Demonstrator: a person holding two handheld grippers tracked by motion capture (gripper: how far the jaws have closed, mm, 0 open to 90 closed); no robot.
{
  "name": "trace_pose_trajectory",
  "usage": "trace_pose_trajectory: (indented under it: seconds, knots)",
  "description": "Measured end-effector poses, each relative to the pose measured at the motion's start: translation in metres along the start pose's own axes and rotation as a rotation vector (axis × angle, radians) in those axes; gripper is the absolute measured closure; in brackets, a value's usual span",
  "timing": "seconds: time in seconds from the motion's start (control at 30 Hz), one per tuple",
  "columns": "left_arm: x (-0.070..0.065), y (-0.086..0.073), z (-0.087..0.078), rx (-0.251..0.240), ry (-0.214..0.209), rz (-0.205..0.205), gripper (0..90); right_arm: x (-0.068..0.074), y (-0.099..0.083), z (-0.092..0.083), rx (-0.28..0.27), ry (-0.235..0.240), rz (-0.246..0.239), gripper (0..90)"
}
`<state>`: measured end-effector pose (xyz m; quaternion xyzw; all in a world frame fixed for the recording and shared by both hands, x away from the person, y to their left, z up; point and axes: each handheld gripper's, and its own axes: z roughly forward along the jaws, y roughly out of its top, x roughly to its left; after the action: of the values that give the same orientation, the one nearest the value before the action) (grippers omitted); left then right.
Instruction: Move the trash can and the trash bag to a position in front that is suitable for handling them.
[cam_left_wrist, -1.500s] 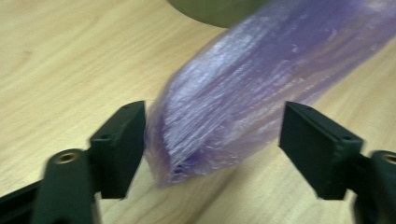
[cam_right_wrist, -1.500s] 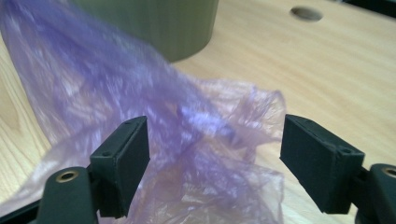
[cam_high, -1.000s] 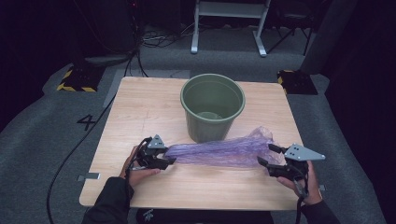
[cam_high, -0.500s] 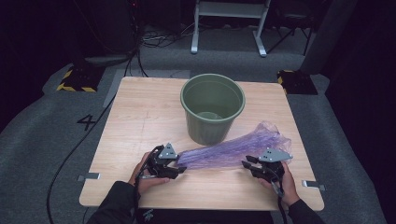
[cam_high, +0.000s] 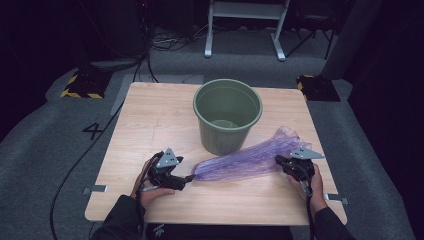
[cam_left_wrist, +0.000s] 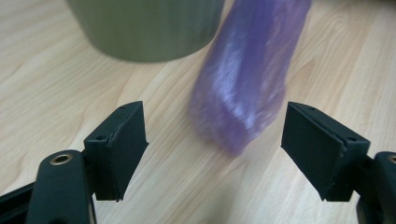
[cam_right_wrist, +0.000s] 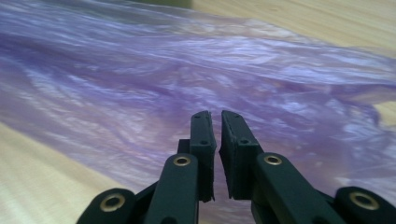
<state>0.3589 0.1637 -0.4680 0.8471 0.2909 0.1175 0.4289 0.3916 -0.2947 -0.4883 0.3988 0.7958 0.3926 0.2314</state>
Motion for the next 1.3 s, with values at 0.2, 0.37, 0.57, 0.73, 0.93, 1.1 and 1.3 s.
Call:
trace_pose_trajectory:
  seconds: [0.2,0.37,0.57,0.73,0.93,1.1,1.3]
  knots:
    - [0.015,-0.006,0.018,0.083,-0.047,-0.028,29.3,-0.016,0.005,0.012,0.015,-0.042,0.017,84.2]
    - [0.011,-0.003,0.029,0.111,-0.096,-0.007,36.5,-0.021,0.01,0.023,0.021,-0.061,-0.002,80.2]
    - [-0.005,0.003,0.042,0.13,-0.161,0.034,40.5,-0.022,0.021,0.026,-0.032,-0.07,0.049,52.4]
    - [-0.019,0.008,0.054,0.136,-0.203,0.058,39.3,-0.009,0.026,0.014,-0.069,-0.01,0.084,32.1]
    - [-0.029,0.012,0.064,0.151,-0.204,0.094,39.3,0.005,0.034,0.024,-0.066,0.08,0.073,24.5]
    - [-0.04,0.017,0.072,0.146,-0.216,0.117,40.2,0.016,0.042,0.031,-0.073,0.155,0.077,19.8]
    - [-0.054,0.02,0.079,0.143,-0.207,0.15,37.9,0.023,0.044,0.043,-0.013,0.107,0.098,19.2]
